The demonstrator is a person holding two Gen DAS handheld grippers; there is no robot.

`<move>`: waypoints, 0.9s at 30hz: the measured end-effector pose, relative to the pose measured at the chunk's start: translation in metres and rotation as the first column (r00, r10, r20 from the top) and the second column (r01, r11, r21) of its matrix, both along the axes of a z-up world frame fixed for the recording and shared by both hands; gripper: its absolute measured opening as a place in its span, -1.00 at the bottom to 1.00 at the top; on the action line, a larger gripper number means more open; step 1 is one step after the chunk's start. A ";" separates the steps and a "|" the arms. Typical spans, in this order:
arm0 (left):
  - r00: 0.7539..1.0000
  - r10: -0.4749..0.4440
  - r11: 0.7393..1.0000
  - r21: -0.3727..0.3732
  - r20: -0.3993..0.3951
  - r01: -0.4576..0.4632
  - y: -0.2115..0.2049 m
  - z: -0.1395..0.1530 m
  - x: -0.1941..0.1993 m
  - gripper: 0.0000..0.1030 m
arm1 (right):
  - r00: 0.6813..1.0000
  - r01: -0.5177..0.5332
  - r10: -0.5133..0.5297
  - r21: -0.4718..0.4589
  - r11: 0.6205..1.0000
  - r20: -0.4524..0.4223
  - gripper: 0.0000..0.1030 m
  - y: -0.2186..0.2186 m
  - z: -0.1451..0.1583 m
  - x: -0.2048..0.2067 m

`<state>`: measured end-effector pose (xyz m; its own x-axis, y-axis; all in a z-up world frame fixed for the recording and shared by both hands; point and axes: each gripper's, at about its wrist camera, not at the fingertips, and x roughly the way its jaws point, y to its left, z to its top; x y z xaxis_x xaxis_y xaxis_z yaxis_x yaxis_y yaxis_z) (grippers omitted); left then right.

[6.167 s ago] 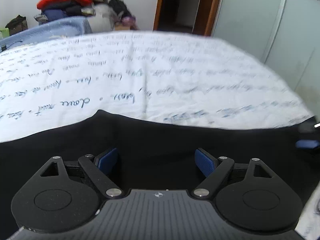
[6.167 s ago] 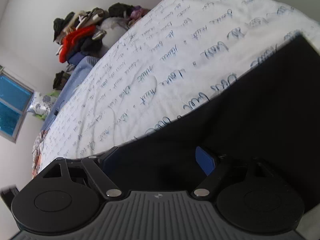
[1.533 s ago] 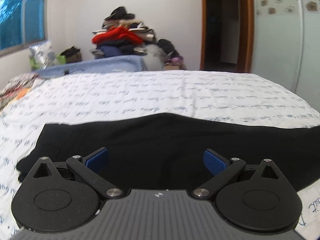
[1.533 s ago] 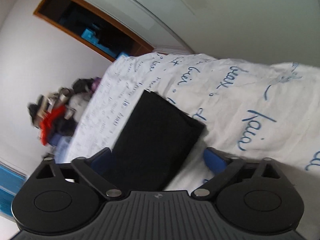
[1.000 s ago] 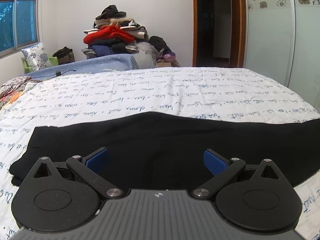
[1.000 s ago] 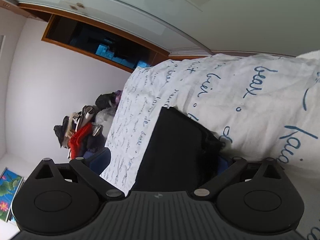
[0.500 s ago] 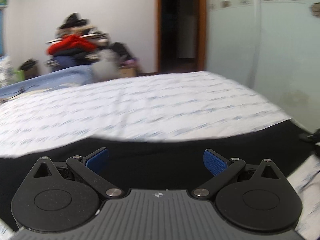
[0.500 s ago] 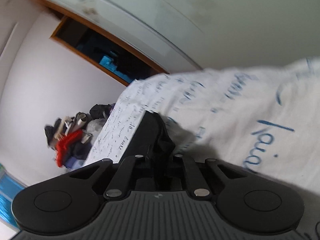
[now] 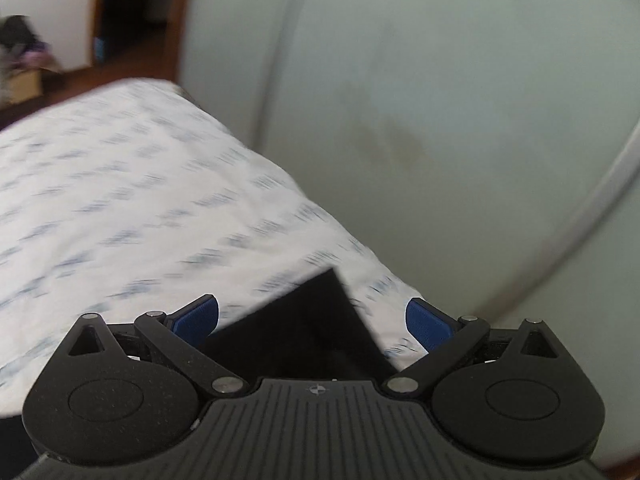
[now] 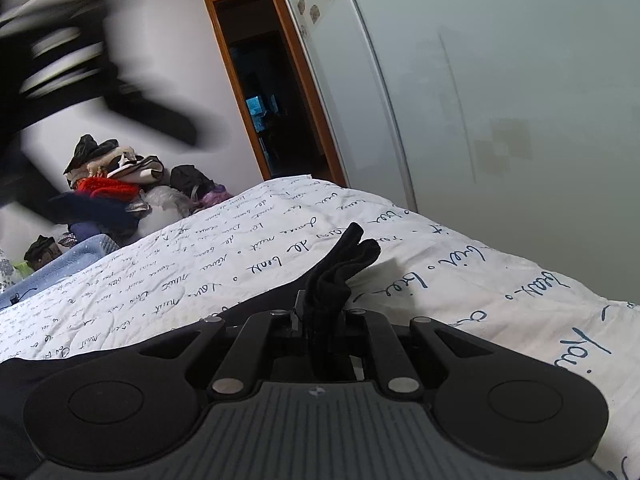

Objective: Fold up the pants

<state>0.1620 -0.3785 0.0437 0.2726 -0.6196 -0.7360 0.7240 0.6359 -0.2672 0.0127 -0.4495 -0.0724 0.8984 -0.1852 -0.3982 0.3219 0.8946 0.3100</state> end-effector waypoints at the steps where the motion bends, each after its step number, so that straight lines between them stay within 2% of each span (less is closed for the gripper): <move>1: 0.999 -0.044 0.998 0.049 -0.018 0.045 -0.019 -0.007 0.000 0.90 | 1.000 -0.004 0.004 -0.008 1.000 -0.004 -0.86 0.000 0.001 -0.005; 3: 0.990 -0.138 0.980 0.142 -0.025 0.141 -0.055 -0.016 -0.007 0.88 | 1.000 -0.015 0.015 -0.027 1.000 -0.013 -0.86 0.003 0.001 -0.003; 5: 0.974 -0.222 0.942 0.248 -0.045 0.226 -0.085 -0.029 -0.011 0.86 | 1.000 -0.022 0.022 -0.039 0.999 -0.012 -0.85 0.005 0.002 -0.003; 6: 0.969 -0.243 0.923 0.294 -0.054 0.248 -0.095 -0.037 -0.015 0.83 | 1.000 -0.024 0.024 -0.039 0.999 -0.013 -0.85 0.005 0.002 -0.003; 9: 0.970 -0.241 0.882 0.411 -0.021 0.228 -0.110 -0.060 -0.017 0.76 | 1.000 -0.025 0.025 -0.034 0.999 -0.013 -0.85 0.005 0.002 -0.003; 11: 0.972 -0.236 0.865 0.453 -0.013 0.216 -0.113 -0.072 -0.013 0.43 | 1.000 -0.027 0.027 -0.029 0.999 -0.012 -0.85 0.004 0.002 -0.003; 12: 0.974 -0.226 0.863 0.462 -0.011 0.205 -0.112 -0.075 -0.012 0.15 | 1.000 -0.029 0.028 -0.026 0.999 -0.012 -0.85 0.003 0.002 -0.003; 13: 0.976 -0.217 0.866 0.462 -0.001 0.193 -0.109 -0.077 -0.011 -0.30 | 1.000 -0.029 0.029 -0.023 0.999 -0.013 -0.85 0.003 0.002 -0.003; 14: 0.980 -0.197 0.873 0.459 0.025 0.164 -0.105 -0.075 -0.009 -0.51 | 0.999 -0.030 0.030 -0.020 0.999 -0.015 -0.84 0.003 0.002 -0.003; 15: 0.985 -0.163 0.891 0.436 0.052 0.125 -0.102 -0.072 -0.006 -0.81 | 0.999 -0.031 0.030 -0.016 0.999 -0.016 -0.84 0.002 0.002 -0.003; 18: 0.997 -0.073 0.943 0.326 0.020 0.063 -0.079 -0.067 0.009 -0.87 | 0.999 -0.032 0.032 -0.007 0.999 -0.016 -0.85 0.002 0.002 -0.003; 20: 0.999 -0.032 0.965 0.261 0.000 0.031 -0.064 -0.065 0.015 -0.87 | 0.999 -0.035 0.035 -0.013 0.999 -0.010 -0.85 0.003 0.003 -0.004; 24: 0.997 0.045 0.988 0.153 -0.069 -0.034 -0.032 -0.058 0.023 -0.86 | 0.999 -0.048 0.049 -0.054 0.997 0.020 -0.85 0.012 0.007 -0.011; 27: 0.979 0.132 0.990 0.067 -0.154 -0.123 0.006 -0.048 0.025 -0.86 | 0.994 -0.101 0.104 -0.115 0.988 0.024 -0.85 0.026 0.016 -0.015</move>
<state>0.1875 -0.3722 -0.0044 0.2247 -0.5435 -0.8088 0.5879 0.7375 -0.3323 -0.0026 -0.4236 -0.0567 0.9261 -0.1338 -0.3527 0.2187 0.9523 0.2130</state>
